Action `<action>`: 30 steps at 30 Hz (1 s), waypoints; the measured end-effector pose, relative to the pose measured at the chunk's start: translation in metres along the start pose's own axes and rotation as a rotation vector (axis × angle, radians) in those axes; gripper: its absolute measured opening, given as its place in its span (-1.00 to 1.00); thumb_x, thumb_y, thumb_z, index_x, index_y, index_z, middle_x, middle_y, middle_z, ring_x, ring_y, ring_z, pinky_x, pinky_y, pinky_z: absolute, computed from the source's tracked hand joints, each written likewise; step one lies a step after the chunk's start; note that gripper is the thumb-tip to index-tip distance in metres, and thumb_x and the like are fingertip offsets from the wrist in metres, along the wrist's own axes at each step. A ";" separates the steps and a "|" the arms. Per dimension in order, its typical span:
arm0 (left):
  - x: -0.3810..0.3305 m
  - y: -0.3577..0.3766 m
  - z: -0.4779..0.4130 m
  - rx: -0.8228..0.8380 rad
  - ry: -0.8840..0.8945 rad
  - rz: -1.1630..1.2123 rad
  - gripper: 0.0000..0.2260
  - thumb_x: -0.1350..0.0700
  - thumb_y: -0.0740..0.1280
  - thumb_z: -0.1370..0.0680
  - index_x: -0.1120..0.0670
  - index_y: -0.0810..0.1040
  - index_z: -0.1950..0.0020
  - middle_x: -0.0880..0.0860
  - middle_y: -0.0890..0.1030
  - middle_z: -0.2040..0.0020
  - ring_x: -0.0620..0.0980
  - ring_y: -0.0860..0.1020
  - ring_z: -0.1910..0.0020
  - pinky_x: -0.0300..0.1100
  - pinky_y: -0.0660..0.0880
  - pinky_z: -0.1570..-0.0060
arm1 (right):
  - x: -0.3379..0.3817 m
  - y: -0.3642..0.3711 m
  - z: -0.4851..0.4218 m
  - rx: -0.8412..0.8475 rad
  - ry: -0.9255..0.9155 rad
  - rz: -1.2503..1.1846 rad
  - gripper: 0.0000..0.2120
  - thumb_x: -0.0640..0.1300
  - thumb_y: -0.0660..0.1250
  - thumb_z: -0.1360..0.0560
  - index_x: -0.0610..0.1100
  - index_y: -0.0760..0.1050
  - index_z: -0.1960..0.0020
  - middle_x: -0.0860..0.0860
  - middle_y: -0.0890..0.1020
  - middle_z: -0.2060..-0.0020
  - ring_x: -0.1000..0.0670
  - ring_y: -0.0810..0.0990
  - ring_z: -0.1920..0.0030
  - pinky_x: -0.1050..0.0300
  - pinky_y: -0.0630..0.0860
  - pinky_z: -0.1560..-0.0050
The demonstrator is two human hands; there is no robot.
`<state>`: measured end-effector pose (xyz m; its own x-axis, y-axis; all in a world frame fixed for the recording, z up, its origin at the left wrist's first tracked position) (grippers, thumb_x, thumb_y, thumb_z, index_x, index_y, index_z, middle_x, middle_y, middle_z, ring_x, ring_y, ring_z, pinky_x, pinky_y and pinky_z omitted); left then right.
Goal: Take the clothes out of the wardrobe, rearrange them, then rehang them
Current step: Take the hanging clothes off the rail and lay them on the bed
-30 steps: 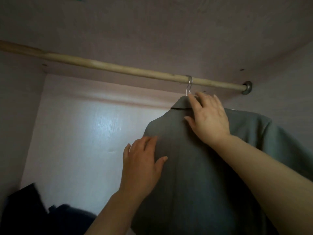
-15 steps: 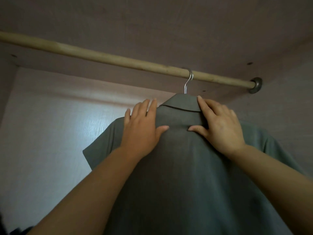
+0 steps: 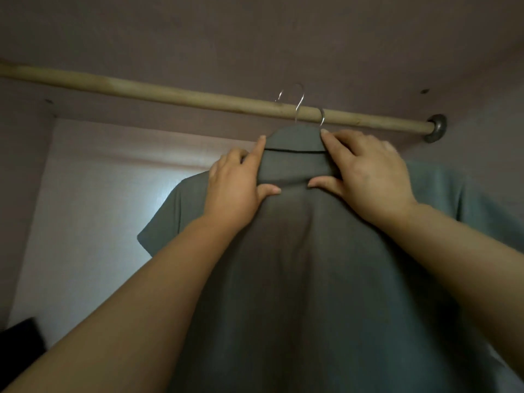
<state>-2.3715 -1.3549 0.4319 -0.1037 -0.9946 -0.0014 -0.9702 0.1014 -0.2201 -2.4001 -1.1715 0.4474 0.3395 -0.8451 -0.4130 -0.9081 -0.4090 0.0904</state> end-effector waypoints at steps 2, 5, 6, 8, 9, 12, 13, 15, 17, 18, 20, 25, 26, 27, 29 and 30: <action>-0.001 -0.015 -0.010 -0.055 -0.015 0.059 -0.26 -0.13 0.36 -0.45 -0.05 0.06 -0.53 0.16 0.40 -0.25 0.13 0.32 -0.27 -0.07 0.20 -0.26 | 0.000 -0.010 -0.013 -0.003 -0.003 0.000 -0.27 0.30 0.14 -0.38 -0.23 0.44 -0.30 -0.21 0.57 -0.10 -0.26 0.57 0.01 -0.07 0.47 0.10; -0.006 -0.032 0.001 -0.122 0.015 0.097 -0.26 -0.11 0.41 -0.41 -0.06 0.15 -0.51 0.13 0.44 -0.18 0.11 0.36 -0.22 -0.08 0.19 -0.22 | 0.006 -0.032 -0.002 -0.060 0.037 0.010 -0.27 0.29 0.18 -0.37 -0.22 0.42 -0.32 -0.19 0.56 -0.12 -0.25 0.56 0.00 -0.04 0.47 0.11; -0.008 -0.034 0.012 -0.122 0.047 0.110 -0.26 -0.13 0.42 -0.38 -0.05 0.20 -0.49 0.12 0.47 -0.15 0.11 0.38 -0.20 -0.07 0.19 -0.21 | 0.011 -0.038 0.011 -0.059 0.049 0.011 -0.28 0.29 0.20 -0.38 -0.23 0.43 -0.31 -0.19 0.56 -0.10 -0.24 0.56 0.04 -0.03 0.47 0.12; -0.010 -0.032 0.042 -0.103 0.120 0.116 -0.29 -0.20 0.36 -0.33 -0.02 0.33 -0.44 0.11 0.52 -0.04 0.13 0.46 -0.08 -0.01 0.26 -0.14 | 0.021 -0.049 0.045 -0.015 0.078 -0.018 -0.31 0.27 0.21 -0.38 -0.24 0.46 -0.28 -0.18 0.57 -0.08 -0.23 0.57 0.07 -0.01 0.49 0.14; -0.010 -0.030 0.060 -0.087 0.146 0.122 -0.30 -0.22 0.32 -0.31 0.00 0.38 -0.41 0.10 0.53 0.01 0.13 0.49 -0.01 0.02 0.31 -0.10 | 0.027 -0.054 0.063 0.015 0.096 -0.041 -0.32 0.27 0.22 -0.39 -0.24 0.47 -0.27 -0.17 0.58 -0.07 -0.22 0.57 0.06 0.00 0.50 0.14; -0.014 -0.019 0.118 -0.029 0.166 0.172 -0.32 -0.22 0.31 -0.30 0.01 0.41 -0.38 0.07 0.56 0.05 0.08 0.51 0.06 -0.01 0.35 -0.05 | 0.049 -0.073 0.117 0.136 0.158 -0.103 -0.32 0.27 0.22 -0.40 -0.23 0.47 -0.27 -0.15 0.58 -0.10 -0.15 0.51 -0.02 0.02 0.49 0.13; -0.017 -0.017 0.138 -0.013 0.161 0.200 -0.33 -0.23 0.30 -0.31 -0.02 0.39 -0.39 0.05 0.56 0.05 0.03 0.48 0.05 -0.06 0.32 -0.05 | 0.056 -0.082 0.135 0.173 0.174 -0.112 -0.32 0.28 0.20 -0.40 -0.22 0.46 -0.28 -0.14 0.57 -0.11 -0.12 0.48 -0.03 0.03 0.47 0.13; -0.023 -0.015 0.179 0.030 0.146 0.264 -0.34 -0.25 0.24 -0.33 -0.06 0.32 -0.39 0.02 0.56 0.05 -0.05 0.42 0.06 -0.11 0.31 -0.02 | 0.070 -0.101 0.170 0.229 0.198 -0.124 -0.33 0.29 0.19 -0.41 -0.18 0.43 -0.30 -0.11 0.56 -0.12 -0.10 0.48 -0.02 0.05 0.43 0.14; -0.034 -0.015 0.220 0.091 0.121 0.302 -0.36 -0.25 0.21 -0.33 -0.07 0.30 -0.38 -0.01 0.56 0.07 -0.07 0.42 0.07 -0.13 0.31 -0.01 | 0.081 -0.123 0.202 0.275 0.212 -0.129 -0.35 0.29 0.21 -0.42 -0.15 0.40 -0.31 -0.09 0.54 -0.15 -0.10 0.49 0.00 0.03 0.44 0.14; -0.040 -0.017 0.239 0.122 0.105 0.316 -0.37 -0.25 0.20 -0.34 -0.08 0.30 -0.38 -0.02 0.55 0.07 -0.08 0.41 0.07 -0.17 0.27 -0.04 | 0.086 -0.135 0.216 0.297 0.217 -0.133 -0.35 0.29 0.22 -0.42 -0.14 0.39 -0.32 -0.08 0.53 -0.16 -0.10 0.49 0.00 0.02 0.43 0.13; -0.055 -0.028 0.273 0.181 0.063 0.351 -0.38 -0.25 0.19 -0.34 -0.07 0.31 -0.37 -0.04 0.55 0.06 -0.11 0.37 0.07 -0.27 0.15 0.01 | 0.094 -0.160 0.239 0.350 0.223 -0.141 -0.35 0.28 0.23 -0.42 -0.14 0.36 -0.33 -0.07 0.50 -0.18 -0.09 0.48 0.02 0.03 0.37 0.11; -0.101 -0.075 0.333 0.229 0.023 0.372 -0.41 -0.22 0.21 -0.36 -0.06 0.32 -0.36 -0.02 0.54 0.07 -0.09 0.37 0.07 -0.23 0.15 0.05 | 0.105 -0.238 0.283 0.476 0.271 -0.152 -0.36 0.25 0.23 -0.43 -0.16 0.36 -0.35 -0.14 0.57 -0.15 -0.11 0.49 0.04 0.05 0.34 0.07; -0.113 -0.088 0.342 0.223 0.030 0.368 -0.42 -0.21 0.21 -0.37 -0.05 0.32 -0.36 -0.01 0.55 0.07 -0.08 0.37 0.07 -0.20 0.18 0.01 | 0.105 -0.257 0.288 0.492 0.283 -0.154 -0.36 0.25 0.22 -0.44 -0.17 0.38 -0.35 -0.14 0.56 -0.15 -0.10 0.47 0.03 0.06 0.33 0.06; -0.126 -0.100 0.351 0.212 0.040 0.362 -0.43 -0.20 0.21 -0.38 -0.04 0.33 -0.36 0.00 0.55 0.07 -0.07 0.38 0.06 -0.17 0.20 -0.02 | 0.104 -0.276 0.293 0.501 0.294 -0.152 -0.36 0.24 0.22 -0.44 -0.18 0.39 -0.34 -0.14 0.56 -0.15 -0.09 0.46 0.02 0.07 0.32 0.06; -0.152 -0.128 0.369 0.208 0.050 0.361 -0.44 -0.19 0.22 -0.39 -0.03 0.33 -0.36 0.01 0.55 0.07 -0.06 0.38 0.06 -0.16 0.21 -0.05 | 0.101 -0.317 0.304 0.518 0.318 -0.153 -0.36 0.22 0.23 -0.42 -0.18 0.37 -0.34 -0.14 0.55 -0.15 -0.10 0.44 0.02 0.07 0.32 0.08; -0.166 -0.142 0.379 0.209 0.053 0.363 -0.44 -0.19 0.23 -0.39 -0.03 0.33 -0.36 0.02 0.55 0.07 -0.05 0.39 0.06 -0.15 0.21 -0.06 | 0.100 -0.338 0.310 0.531 0.334 -0.159 -0.36 0.22 0.23 -0.42 -0.16 0.35 -0.35 -0.14 0.55 -0.16 -0.10 0.44 0.03 0.05 0.33 0.09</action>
<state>-2.1333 -1.2126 0.0939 -0.4469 -0.8921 -0.0660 -0.8038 0.4328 -0.4082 -2.1351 -1.0106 0.0951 0.4601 -0.8849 -0.0722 -0.8092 -0.3844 -0.4443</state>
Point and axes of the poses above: each hand's wrist, its own z-axis away from the middle knuckle, its own y-axis out of the palm, x = y × z, the point moved 4 cm from there along -z, towards the middle knuckle
